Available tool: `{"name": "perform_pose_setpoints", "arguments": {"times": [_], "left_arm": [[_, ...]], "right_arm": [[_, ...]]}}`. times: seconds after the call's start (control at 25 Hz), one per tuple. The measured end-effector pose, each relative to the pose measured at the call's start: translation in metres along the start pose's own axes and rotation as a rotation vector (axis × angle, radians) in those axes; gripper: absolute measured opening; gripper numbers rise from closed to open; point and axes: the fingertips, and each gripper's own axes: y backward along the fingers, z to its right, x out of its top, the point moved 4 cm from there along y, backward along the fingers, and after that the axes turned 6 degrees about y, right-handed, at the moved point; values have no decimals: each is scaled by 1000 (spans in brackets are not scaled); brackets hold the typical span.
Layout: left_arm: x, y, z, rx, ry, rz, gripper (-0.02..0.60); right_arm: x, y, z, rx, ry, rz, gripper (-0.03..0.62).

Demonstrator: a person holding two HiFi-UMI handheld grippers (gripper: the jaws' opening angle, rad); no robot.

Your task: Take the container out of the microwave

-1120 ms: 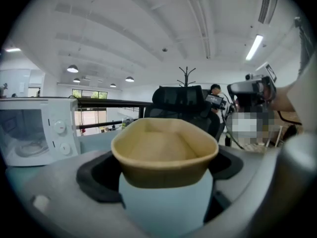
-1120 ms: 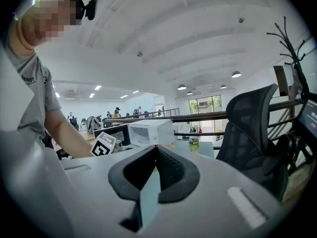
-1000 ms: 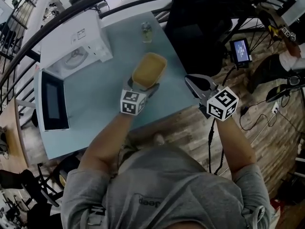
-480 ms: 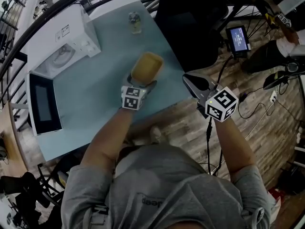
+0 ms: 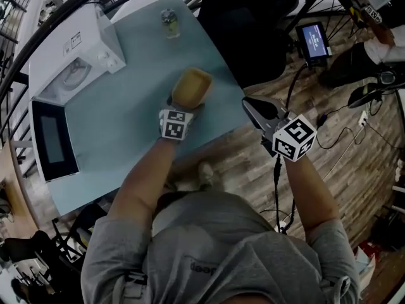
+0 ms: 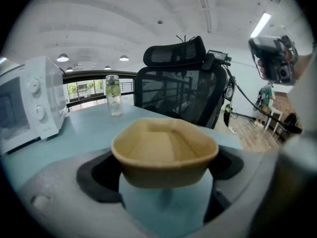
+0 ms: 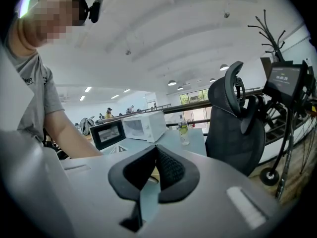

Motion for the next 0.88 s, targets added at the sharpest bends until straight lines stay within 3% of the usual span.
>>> {"name": "perform_pose_setpoints", "arguments": {"times": [0.36, 0.6, 0.88], "left_arm": [[-20, -14, 0, 14, -6, -96, 526], [-37, -24, -3, 26, 15, -215, 534], [-42, -18, 0, 15, 45, -239, 560]], "right_arm": [[-9, 8, 0, -11, -17, -3, 5], [-12, 12, 1, -14, -23, -7, 5], [-14, 15, -3, -8, -29, -9, 5]]}}
